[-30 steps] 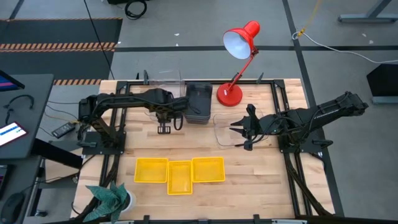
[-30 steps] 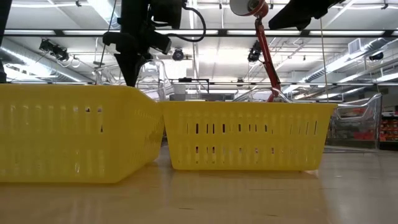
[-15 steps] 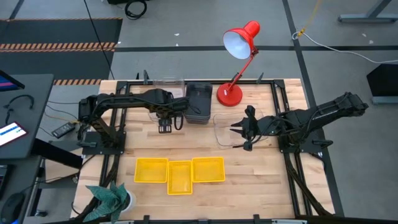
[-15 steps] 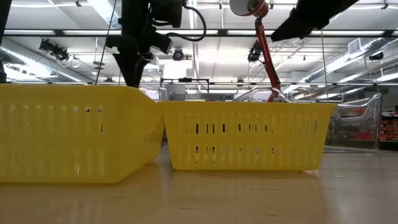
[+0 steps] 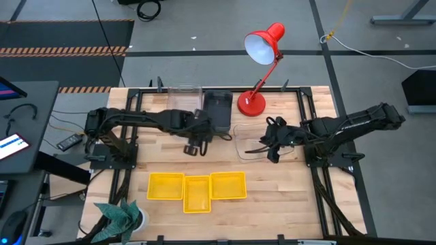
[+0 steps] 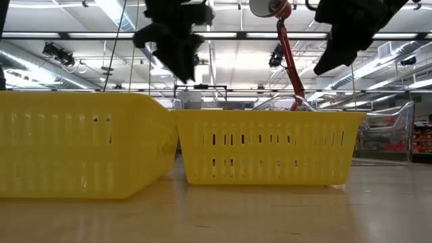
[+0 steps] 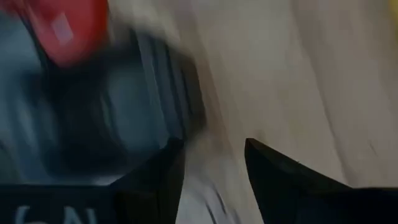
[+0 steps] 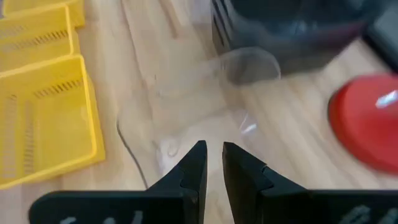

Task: Stack baskets by color
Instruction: Stack the bottom transparent bin on the transparent bins

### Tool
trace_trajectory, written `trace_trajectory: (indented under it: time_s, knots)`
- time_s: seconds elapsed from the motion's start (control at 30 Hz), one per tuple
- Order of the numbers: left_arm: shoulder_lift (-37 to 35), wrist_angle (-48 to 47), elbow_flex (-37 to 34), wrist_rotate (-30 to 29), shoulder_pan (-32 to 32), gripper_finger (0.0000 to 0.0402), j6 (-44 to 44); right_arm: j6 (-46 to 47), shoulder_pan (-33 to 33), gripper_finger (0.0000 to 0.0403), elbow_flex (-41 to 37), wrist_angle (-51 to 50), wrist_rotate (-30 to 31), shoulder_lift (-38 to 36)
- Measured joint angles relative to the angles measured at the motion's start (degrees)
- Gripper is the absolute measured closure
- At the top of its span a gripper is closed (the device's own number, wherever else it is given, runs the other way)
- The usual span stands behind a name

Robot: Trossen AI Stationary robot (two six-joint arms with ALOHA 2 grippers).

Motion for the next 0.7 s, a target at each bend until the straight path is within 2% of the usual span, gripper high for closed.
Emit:
trace_trajectory:
  time_s: [0.1, 0.23, 0.33, 0.53, 0.7]
  knots:
    - [0.0, 10.2, 0.0, 0.0, -1.3, 0.0228, 6.2, 3.1, -0.4, 0.0347, 0.0, -2.0, -2.4, 0.0]
    - [0.0, 19.9, 0.0, 1.2, -1.9, 0.0216, 13.0, 5.3, 0.2, 0.0347, 0.0, -2.3, -2.7, 0.0]
    - [0.0, 24.0, 0.0, 5.9, -1.5, 0.0207, 17.1, 5.2, 0.6, 0.0347, 0.0, -2.4, -4.2, 0.0]
    - [2.3, 32.7, 0.0, 17.2, 0.5, 0.0213, 21.7, 6.4, 0.6, 0.0347, 0.0, -4.1, -11.1, -3.6]
    - [7.6, 40.2, 0.0, 19.9, 2.0, 0.0225, 27.5, 7.0, 1.2, 0.0347, 0.1, -2.7, -10.5, -8.8]
